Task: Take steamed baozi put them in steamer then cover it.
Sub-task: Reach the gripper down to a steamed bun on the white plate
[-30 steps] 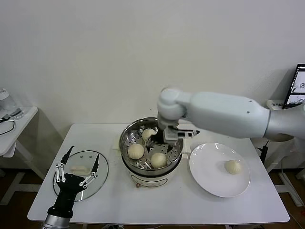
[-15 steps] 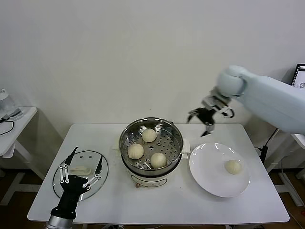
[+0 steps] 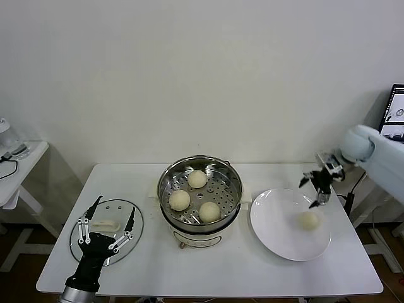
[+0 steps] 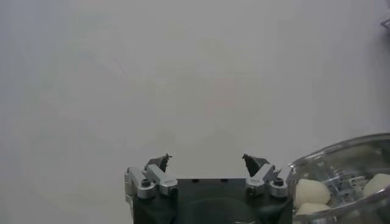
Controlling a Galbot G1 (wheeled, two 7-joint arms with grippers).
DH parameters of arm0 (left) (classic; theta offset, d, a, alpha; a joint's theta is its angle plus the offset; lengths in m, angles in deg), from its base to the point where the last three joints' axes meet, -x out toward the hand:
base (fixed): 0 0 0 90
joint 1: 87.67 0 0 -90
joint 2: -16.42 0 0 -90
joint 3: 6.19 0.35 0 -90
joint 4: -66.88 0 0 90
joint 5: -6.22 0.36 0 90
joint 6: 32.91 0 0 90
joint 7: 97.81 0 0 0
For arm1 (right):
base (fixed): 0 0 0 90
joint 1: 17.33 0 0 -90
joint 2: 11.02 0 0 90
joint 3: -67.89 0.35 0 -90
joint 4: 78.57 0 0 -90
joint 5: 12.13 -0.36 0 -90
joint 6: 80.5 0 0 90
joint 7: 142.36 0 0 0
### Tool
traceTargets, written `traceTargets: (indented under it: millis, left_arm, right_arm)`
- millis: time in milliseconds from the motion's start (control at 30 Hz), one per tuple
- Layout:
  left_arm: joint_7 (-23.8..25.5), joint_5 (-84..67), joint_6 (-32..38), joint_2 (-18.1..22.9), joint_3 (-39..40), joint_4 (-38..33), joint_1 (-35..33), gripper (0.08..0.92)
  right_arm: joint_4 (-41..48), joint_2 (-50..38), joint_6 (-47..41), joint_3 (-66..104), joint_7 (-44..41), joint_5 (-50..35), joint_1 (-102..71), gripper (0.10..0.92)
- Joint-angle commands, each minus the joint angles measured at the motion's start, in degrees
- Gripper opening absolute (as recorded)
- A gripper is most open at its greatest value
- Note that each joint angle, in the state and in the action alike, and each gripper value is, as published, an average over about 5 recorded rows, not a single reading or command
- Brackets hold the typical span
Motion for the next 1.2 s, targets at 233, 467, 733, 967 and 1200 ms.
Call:
traceTargets:
  millis: [233, 467, 733, 967, 1200]
  left_arm:
    - [-0.1, 0.6, 0.2, 0.2, 0.2, 0.2, -0.4, 0.823]
    - [-0.2, 0.6, 0.4, 0.1, 0.0, 0.4, -0.5, 0.823]
    - [-0.2, 0.5, 0.3, 0.1, 0.0, 0.4, -0.5, 0.823]
    - [-0.2, 0.5, 0.3, 0.1, 0.1, 0.3, -0.6, 0.823]
    - [-0.2, 0.6, 0.4, 0.0, 0.2, 0.2, -0.7, 0.823]
  right_arm:
    - [4.1, 0.0, -2.0, 4.3, 3.4, 4.4, -9.6, 0.823]
    - [5.4, 2.0, -1.9, 4.8, 4.8, 4.4, -10.3, 0.823]
    - [5.6, 3.0, -1.9, 6.1, 5.3, 4.9, -11.9, 0.811]
    - [4.0, 2.4, -1.8, 5.1, 5.2, 5.0, -10.0, 0.705]
    - [-0.1, 2.5, -1.9, 0.1, 0.6, 3.0, 2.2, 0.679]
